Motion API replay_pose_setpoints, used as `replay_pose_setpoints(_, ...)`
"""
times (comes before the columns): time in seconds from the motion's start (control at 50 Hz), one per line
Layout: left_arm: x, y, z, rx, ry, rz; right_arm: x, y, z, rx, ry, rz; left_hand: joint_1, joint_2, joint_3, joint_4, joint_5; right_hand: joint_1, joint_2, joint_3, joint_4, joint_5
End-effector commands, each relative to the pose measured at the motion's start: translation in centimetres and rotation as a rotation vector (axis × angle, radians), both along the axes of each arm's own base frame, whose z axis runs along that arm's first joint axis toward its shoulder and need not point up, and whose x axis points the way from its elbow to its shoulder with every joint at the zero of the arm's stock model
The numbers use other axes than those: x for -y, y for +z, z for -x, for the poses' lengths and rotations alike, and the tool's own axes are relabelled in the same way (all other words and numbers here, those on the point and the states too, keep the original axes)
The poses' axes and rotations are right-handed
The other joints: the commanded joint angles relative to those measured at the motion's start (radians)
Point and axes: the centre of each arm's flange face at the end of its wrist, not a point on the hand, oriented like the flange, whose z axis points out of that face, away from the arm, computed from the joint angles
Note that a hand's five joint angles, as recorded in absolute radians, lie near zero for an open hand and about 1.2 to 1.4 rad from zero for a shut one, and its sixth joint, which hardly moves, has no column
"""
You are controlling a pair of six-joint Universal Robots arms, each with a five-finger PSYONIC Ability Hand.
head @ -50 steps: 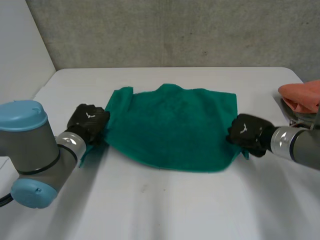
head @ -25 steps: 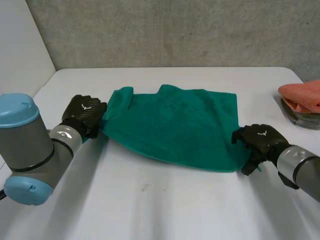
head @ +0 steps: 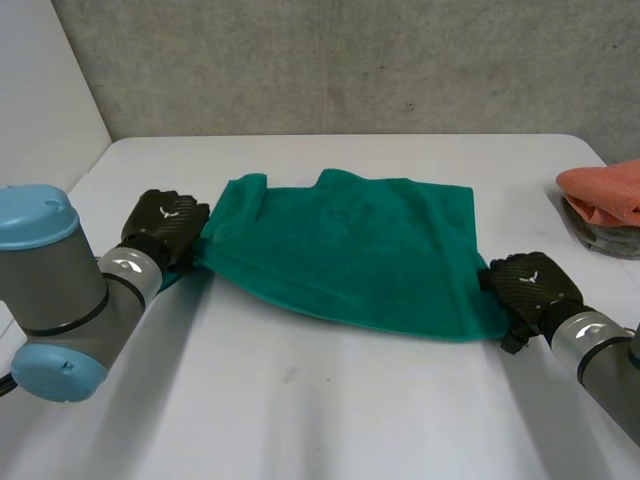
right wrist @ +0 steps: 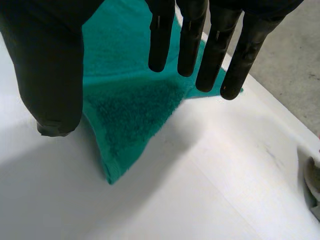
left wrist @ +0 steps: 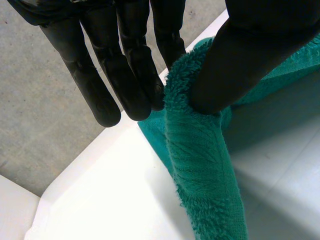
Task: Fold the laundry.
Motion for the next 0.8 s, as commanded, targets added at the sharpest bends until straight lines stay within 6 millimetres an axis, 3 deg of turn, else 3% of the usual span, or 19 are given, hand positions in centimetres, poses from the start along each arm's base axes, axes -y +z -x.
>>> replay_pose_setpoints(0.02, 0.1, -0.1, 0.0, 0.001, -0.001, -0.001, 0.6, -1.5, -0.2, -0.036, 0.027, -0.015, 0.28, 0.195, 0.201, 0.194, 0.238, 0.221, 0.161, 0.16, 0.161, 0.154)
replay_pose_setpoints(0.08, 0.1, -0.4, 0.0, 0.002, -0.001, -0.009, 1.0, -1.7, -0.3, -0.036, 0.029, -0.01, 0.28, 0.195, 0.201, 0.194, 0.238, 0.332, 0.272, 0.271, 0.272, 0.266)
replay_pose_setpoints(0.16, 0.2, -1.0, 0.0, 0.01, 0.001, -0.026, 2.1, -1.6, -0.5, -0.022, 0.027, 0.013, 0.234, 0.148, 0.155, 0.148, 0.191, 0.953, 0.893, 0.892, 0.893, 0.886)
replay_pose_setpoints(0.24, 0.1, -2.0, 0.0, 0.022, 0.001, -0.054, 2.7, -1.0, -0.6, -0.018, 0.029, 0.057, -0.033, -0.118, -0.112, -0.119, -0.075, 0.954, 0.894, 0.893, 0.894, 0.887)
replay_pose_setpoints(0.26, 0.1, -2.4, -0.2, 0.027, 0.003, -0.065, 2.8, -0.9, -0.6, -0.023, 0.032, 0.066, -0.223, -0.308, -0.302, -0.309, -0.265, 0.954, 0.894, 0.893, 0.894, 0.887)
replay_pose_setpoints(0.32, 0.2, -3.1, -0.7, 0.032, 0.018, -0.088, 3.3, -0.5, -0.5, -0.029, 0.016, 0.081, -0.45, -0.535, -0.529, -0.536, -0.492, 0.954, 0.894, 0.893, 0.894, 0.887)
replay_pose_setpoints(0.44, 0.7, -4.6, -2.0, 0.042, 0.055, -0.135, 3.3, -0.7, 0.1, -0.028, -0.002, 0.061, -0.471, -0.557, -0.55, -0.557, -0.514, 0.954, 0.894, 0.893, 0.894, 0.887)
replay_pose_setpoints(0.54, 0.8, -5.2, -2.9, 0.045, 0.08, -0.158, 3.9, -0.9, 1.8, -0.033, -0.053, 0.048, -0.471, -0.556, -0.55, -0.557, -0.513, 0.954, 0.894, 0.893, 0.894, 0.887)
replay_pose_setpoints(0.8, -0.3, -5.9, -3.1, 0.061, 0.078, -0.186, 4.1, -0.8, 2.1, -0.029, -0.062, 0.049, -0.477, -0.562, -0.556, -0.563, -0.519, 0.954, 0.894, 0.893, 0.894, 0.887)
